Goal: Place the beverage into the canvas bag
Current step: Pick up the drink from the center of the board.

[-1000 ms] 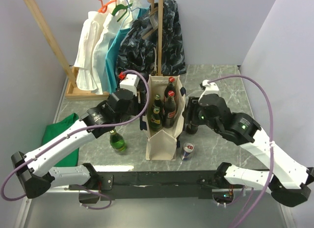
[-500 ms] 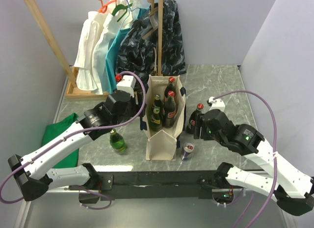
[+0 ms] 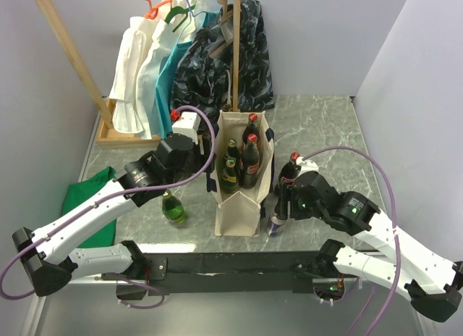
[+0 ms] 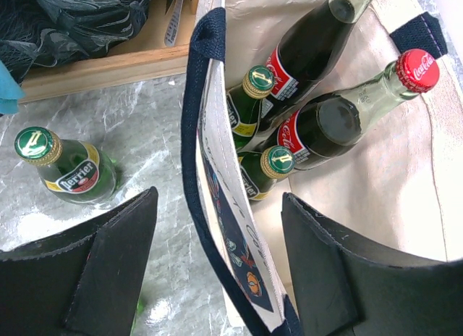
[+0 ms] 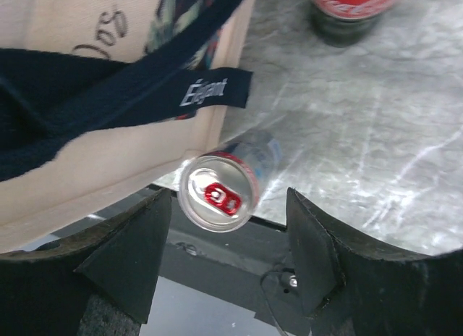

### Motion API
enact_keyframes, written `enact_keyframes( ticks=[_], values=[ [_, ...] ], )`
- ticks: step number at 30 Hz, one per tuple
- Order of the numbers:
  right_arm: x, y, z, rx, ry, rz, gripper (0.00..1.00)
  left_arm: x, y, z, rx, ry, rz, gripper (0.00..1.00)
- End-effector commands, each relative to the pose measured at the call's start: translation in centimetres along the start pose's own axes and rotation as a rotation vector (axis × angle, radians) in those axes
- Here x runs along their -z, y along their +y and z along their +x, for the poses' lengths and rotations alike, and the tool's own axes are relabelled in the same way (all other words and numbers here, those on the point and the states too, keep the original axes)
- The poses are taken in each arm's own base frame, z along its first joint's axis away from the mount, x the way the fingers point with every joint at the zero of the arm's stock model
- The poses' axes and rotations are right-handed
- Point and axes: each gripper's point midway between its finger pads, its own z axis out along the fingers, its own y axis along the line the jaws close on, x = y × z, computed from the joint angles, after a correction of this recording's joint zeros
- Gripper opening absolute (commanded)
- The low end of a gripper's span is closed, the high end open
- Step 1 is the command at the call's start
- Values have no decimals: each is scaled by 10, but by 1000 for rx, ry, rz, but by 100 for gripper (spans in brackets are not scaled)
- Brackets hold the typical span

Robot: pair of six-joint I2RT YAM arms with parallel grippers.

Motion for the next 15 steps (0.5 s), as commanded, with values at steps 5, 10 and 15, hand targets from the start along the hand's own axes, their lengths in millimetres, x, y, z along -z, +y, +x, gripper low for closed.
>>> enact_keyframes(
  ticks=[5,10,15],
  values=[
    [-17,17,4,32,8,-36,71,0,-5,-5,15,-17,13,74],
    [-23,15,9,18,-7,-21,71,3,-3,-11,15,-34,5,75],
    [-32,15,20,43,35,-9,70,1,-4,-10,7,-30,4,75]
  ],
)
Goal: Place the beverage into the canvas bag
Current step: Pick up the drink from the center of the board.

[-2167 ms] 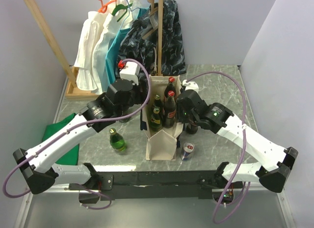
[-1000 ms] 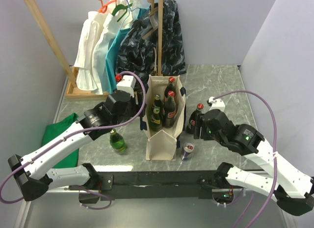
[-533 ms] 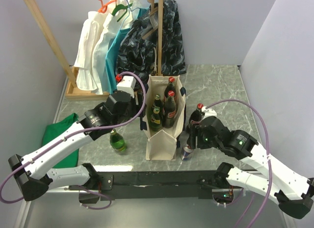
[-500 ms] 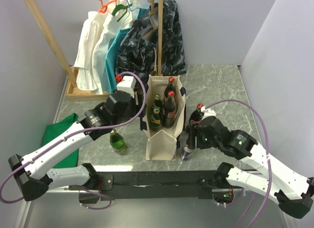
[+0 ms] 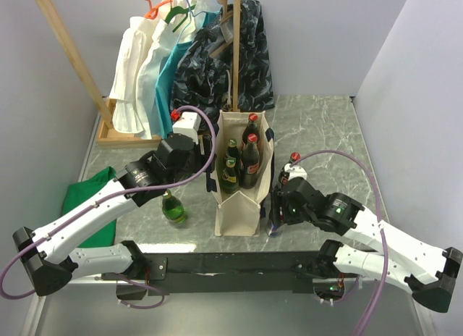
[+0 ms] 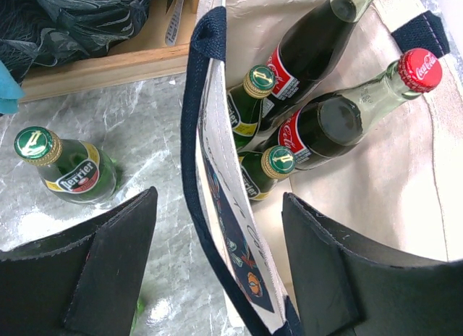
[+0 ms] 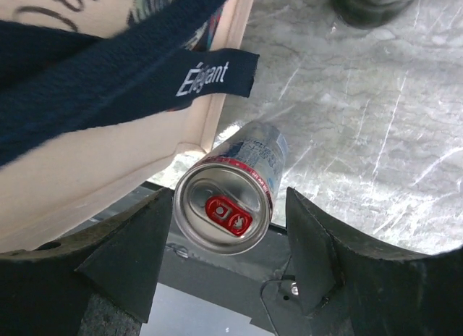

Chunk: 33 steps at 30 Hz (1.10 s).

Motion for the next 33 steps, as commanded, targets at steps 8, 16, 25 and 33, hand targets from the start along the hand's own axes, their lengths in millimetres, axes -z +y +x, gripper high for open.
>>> enact_keyframes(
  ticks=[8,16,25,33],
  values=[
    [-18,9,4,5,3,3,70,0,-5,-11,2,-30,9,75],
    [-20,3,4,9,0,51,33,1,-5,-13,5,-34,6,75],
    [-8,-1,-17,-10,-67,99,0,0,-7,-16,-4,-40,11,75],
    [17,3,-44,-20,-160,71,0,-1,-7,-14,-10,-34,11,75]
  ],
)
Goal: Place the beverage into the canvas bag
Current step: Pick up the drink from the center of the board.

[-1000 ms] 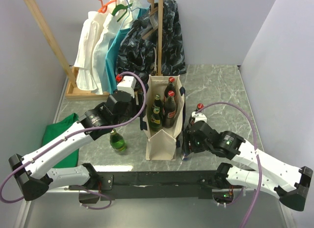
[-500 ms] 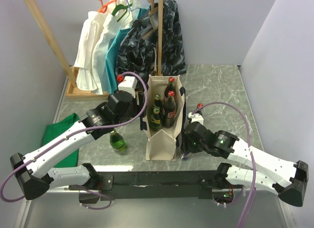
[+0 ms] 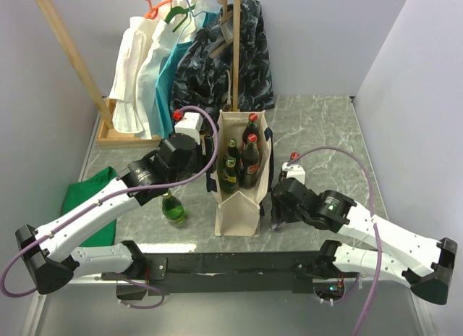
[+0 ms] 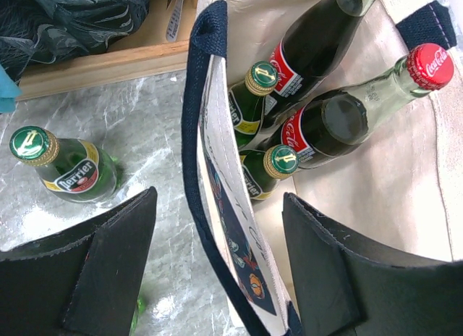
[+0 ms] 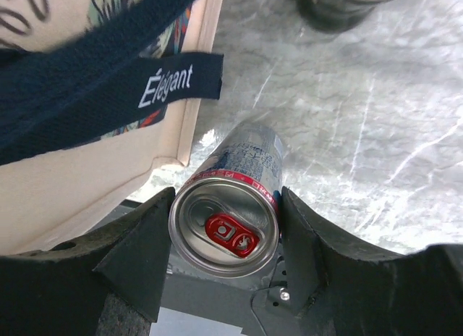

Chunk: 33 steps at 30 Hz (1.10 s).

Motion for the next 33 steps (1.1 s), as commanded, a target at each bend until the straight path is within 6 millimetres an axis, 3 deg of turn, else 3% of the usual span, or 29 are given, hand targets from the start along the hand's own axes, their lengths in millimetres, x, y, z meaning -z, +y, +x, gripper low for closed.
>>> enact_keyframes(
  ticks=[1,7,15,23,33],
  values=[
    [34,12,-51,-47,-165,-47,0,3,-7,-17,-3,-45,20,75],
    [49,19,-70,-49,-181,-45,0,2,-7,-14,-13,-34,16,72],
    [76,13,-98,-82,-276,-31,0,3,-5,-15,-10,-40,16,72],
    [83,12,-109,-67,-274,15,0,2,-6,-15,-14,-39,19,72],
    [123,3,-147,-78,-387,50,0,6,-4,-14,-12,-39,19,72]
  ],
)
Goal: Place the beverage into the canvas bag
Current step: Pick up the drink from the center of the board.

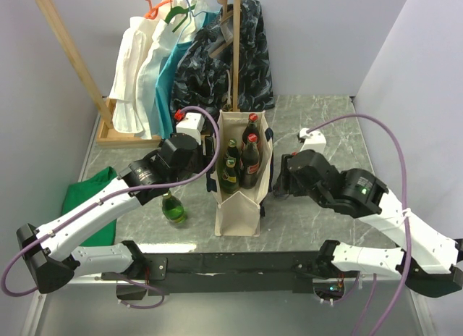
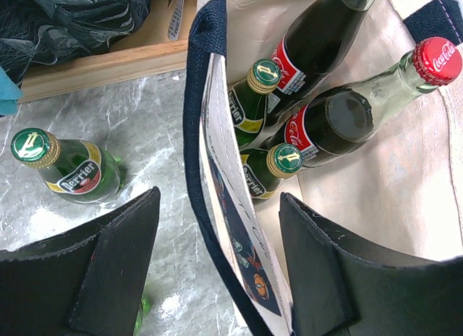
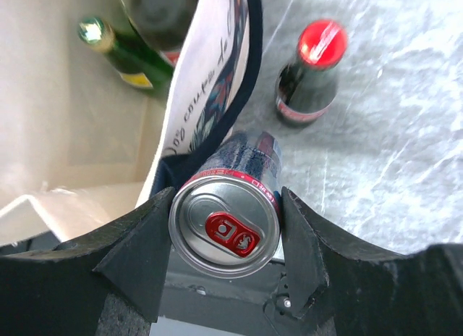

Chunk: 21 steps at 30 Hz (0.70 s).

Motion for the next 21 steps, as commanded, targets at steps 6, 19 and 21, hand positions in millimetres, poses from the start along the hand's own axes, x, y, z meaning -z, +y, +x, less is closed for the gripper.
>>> enact_keyframes(
  ticks=[6,19,21],
  values=[
    [34,-9,-69,-56,-218,36,0,9,-5,-14,12,-40,27,71],
    [64,-7,-124,-50,-363,39,0,22,-21,12,6,87,147,47],
    [67,-2,-132,-49,-378,28,0,25,-22,21,24,116,170,47]
  ],
)
